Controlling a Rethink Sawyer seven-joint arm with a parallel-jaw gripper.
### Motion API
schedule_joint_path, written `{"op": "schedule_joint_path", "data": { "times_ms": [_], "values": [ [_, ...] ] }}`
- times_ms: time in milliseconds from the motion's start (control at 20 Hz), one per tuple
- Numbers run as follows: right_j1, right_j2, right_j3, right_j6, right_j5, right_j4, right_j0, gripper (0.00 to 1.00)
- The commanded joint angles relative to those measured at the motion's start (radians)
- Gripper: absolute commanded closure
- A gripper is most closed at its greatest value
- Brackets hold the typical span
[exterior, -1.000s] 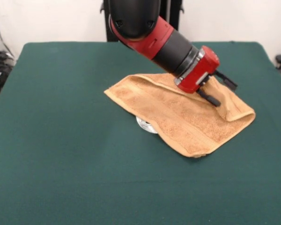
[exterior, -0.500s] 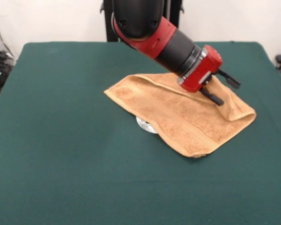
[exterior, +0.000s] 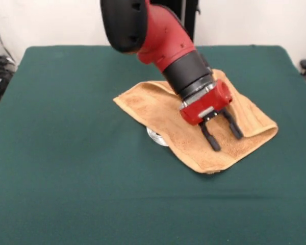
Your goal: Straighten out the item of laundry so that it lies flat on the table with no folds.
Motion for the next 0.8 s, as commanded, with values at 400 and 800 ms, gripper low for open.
{"op": "schedule_joint_path", "data": {
  "times_ms": [400, 800],
  "values": [
    [0.233, -0.312, -0.116, -0.594, 0.133, 0.373, 0.145, 0.0],
    [0.161, -0.142, -0.19, 0.069, 0.103, -0.218, 0.134, 0.0]
  ]
}}
